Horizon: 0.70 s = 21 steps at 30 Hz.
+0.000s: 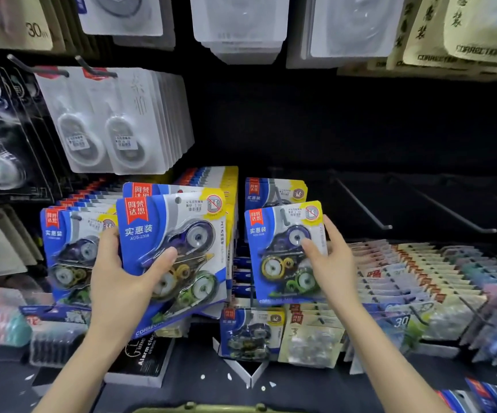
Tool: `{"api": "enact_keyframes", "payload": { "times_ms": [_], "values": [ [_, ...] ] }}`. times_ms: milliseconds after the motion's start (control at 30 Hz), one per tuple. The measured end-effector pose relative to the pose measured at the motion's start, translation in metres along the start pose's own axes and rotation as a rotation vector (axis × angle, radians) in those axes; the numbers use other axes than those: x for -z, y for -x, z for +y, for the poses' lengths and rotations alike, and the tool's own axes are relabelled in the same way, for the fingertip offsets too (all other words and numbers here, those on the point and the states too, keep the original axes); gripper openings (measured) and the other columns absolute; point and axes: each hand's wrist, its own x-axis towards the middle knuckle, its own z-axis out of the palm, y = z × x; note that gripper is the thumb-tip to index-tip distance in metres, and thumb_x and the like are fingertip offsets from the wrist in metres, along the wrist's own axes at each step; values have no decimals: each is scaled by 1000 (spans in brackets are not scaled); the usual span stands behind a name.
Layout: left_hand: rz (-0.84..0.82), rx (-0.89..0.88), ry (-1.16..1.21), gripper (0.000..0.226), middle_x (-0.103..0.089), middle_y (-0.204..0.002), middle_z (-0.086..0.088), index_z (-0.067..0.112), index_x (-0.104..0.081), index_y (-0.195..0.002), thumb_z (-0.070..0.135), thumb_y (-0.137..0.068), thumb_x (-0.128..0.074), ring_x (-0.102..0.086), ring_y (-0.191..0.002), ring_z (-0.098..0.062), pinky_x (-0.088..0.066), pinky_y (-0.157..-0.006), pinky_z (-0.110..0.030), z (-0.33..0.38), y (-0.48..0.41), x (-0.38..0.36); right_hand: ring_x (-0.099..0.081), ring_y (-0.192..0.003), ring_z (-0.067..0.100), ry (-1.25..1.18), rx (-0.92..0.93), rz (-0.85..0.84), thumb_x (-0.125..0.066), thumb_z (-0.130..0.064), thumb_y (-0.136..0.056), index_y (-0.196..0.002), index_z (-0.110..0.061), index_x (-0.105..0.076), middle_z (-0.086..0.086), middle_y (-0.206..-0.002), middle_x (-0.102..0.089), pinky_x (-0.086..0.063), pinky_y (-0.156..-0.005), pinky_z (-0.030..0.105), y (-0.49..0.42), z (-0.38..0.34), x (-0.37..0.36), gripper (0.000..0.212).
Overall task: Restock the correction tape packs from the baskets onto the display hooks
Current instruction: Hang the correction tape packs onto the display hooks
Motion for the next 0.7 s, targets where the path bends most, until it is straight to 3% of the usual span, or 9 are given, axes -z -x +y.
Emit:
{"api": "enact_keyframes", "payload": {
  "times_ms": [67, 133, 300, 500, 600, 700],
  "values": [
    [6, -8, 9, 45, -67, -99, 13, 39, -52, -98, 34, -67, -84, -66, -91, -8, -52, -82, -34, 0, 0, -1, -57, -120, 21, 126, 25, 47, -58, -32, -98, -153, -31, -32, -1, -136, -59, -47, -89, 33, -24, 5, -17, 61],
    [10, -13, 8, 46, -67, -101, 12, 40, -52, -98, 33, -68, -86, -67, -93, -11, -53, -84, -38, -1, 0, -1, -59, -112, 26, 197, 6, 59, -54, -34, -99, -155, -29, -26, 8, -128, -61, -46, -79, 33, -51, 11, -35, 63],
    [-4, -9, 21, 47, -69, -97, 18, 45, -53, -95, 35, -65, -87, -67, -91, -6, -51, -81, -33, -3, 1, -2, -61, -112, 27, 210, -41, -13, -55, -39, -98, -154, -27, -30, 7, -124, -65, -51, -90, 41, -92, 26, -54, 62],
    [-13, 1, 51, 42, -68, -93, 22, 37, -53, -99, 32, -65, -77, -66, -87, -2, -53, -76, -25, 0, 4, -8, -61, -107, 25, 345, -98, -25, -52, -46, -98, -155, -23, -25, 8, -114, -65, -48, -87, 39, -82, 32, -31, 66],
    [-26, 12, 81, 51, -69, -96, 19, 37, -54, -101, 37, -64, -88, -67, -89, -5, -54, -78, -28, 1, 6, -12, -62, -96, 16, 225, -71, 74, -51, -40, -99, -146, -17, -40, -3, -102, -63, -44, -81, 33, -52, 6, -12, 53],
    [-58, 58, 156, 52, -71, -96, 17, 35, -56, -100, 44, -58, -85, -69, -87, -5, -58, -74, -22, 3, 11, -17, -58, -77, 0, 38, 71, 50, -54, -38, -98, -118, -20, -60, -15, -87, -61, -43, -72, 25, -6, -26, 2, 28]
  ]
}}
